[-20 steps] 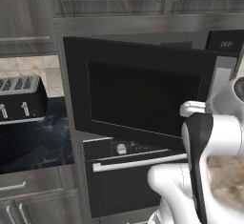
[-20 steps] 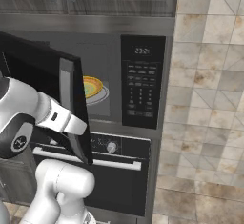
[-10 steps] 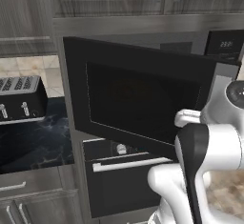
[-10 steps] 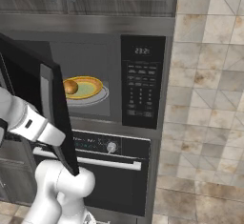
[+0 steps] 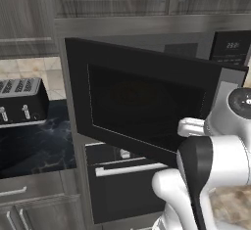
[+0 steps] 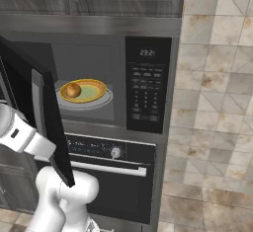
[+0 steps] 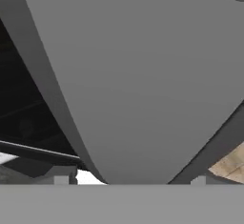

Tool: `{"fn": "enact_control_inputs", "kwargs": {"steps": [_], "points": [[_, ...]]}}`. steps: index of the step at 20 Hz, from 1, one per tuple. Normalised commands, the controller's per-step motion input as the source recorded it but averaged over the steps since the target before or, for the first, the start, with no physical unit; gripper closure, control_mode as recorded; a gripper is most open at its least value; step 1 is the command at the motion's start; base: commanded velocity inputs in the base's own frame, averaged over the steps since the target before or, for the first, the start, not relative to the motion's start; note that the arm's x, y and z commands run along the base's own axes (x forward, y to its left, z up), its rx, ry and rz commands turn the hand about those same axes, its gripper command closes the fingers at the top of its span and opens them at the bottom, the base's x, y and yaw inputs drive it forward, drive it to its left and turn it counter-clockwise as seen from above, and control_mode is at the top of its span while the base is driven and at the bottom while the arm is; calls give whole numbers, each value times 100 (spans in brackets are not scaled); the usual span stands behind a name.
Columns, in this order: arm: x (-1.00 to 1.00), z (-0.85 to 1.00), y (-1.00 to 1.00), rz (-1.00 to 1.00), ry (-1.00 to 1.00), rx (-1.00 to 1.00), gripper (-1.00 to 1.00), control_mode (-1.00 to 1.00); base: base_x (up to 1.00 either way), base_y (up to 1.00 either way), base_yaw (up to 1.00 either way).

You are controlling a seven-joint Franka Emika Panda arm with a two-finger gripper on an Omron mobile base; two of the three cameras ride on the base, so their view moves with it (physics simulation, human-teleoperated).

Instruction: Retrieve the reheated potato from the microwave, then place the potato, cheese, and condiment on the cutting board.

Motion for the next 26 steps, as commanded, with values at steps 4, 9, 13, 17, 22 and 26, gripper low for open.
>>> {"fn": "enact_control_inputs", "kwargs": {"steps": [4, 9, 13, 17, 22, 26], "points": [[-60, 8, 0, 11, -11, 6, -100, -100, 0, 0, 0], [-61, 18, -3, 14, -19, 11, -100, -100, 0, 0, 0], [-31, 25, -37, 17, -3, 29, -100, -100, 0, 0, 0], [5, 7, -46, 11, 1, 29, -100, -100, 0, 0, 0], [24, -6, -41, 12, 0, 26, -100, -100, 0, 0, 0], [34, -17, -32, 5, 1, 22, -100, -100, 0, 0, 0]]}}
